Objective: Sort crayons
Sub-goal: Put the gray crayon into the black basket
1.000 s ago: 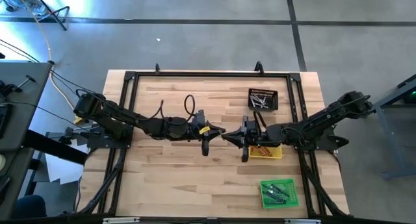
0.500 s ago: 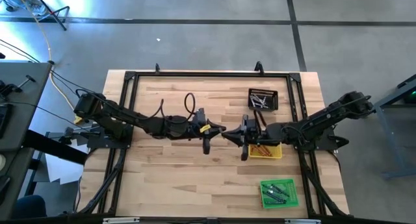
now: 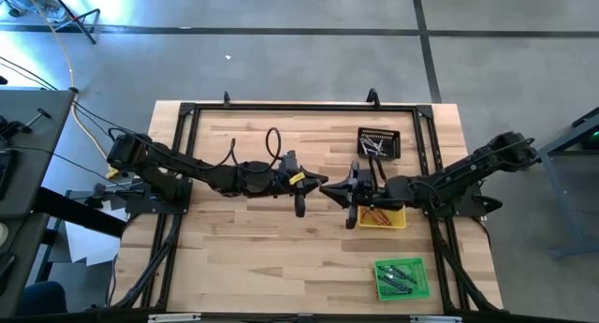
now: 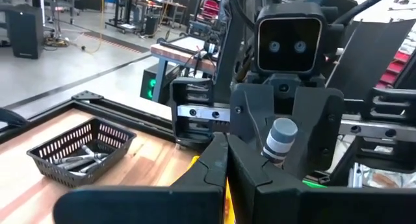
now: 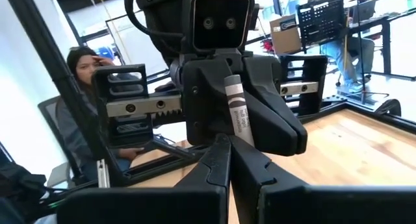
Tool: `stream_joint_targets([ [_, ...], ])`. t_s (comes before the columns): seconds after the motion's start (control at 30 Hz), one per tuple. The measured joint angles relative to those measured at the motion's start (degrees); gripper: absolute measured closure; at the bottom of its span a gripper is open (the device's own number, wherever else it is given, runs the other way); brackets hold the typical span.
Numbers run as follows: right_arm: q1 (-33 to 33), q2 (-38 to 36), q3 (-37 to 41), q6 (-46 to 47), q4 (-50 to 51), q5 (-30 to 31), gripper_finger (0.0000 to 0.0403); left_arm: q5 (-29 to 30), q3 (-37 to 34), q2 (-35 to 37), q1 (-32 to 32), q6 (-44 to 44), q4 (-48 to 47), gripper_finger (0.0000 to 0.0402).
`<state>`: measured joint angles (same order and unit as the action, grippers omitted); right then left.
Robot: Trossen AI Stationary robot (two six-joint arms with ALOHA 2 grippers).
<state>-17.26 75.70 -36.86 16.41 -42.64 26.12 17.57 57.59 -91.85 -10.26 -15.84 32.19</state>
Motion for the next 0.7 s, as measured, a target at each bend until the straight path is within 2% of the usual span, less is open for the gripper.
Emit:
stream_joint_targets([
  [0.7, 7.21, 0.00, -0.27, 0.01, 1.19, -2.42, 0.0403, -3.96, 0.06, -0.22, 5.20, -0.64, 0.60, 0.0401],
])
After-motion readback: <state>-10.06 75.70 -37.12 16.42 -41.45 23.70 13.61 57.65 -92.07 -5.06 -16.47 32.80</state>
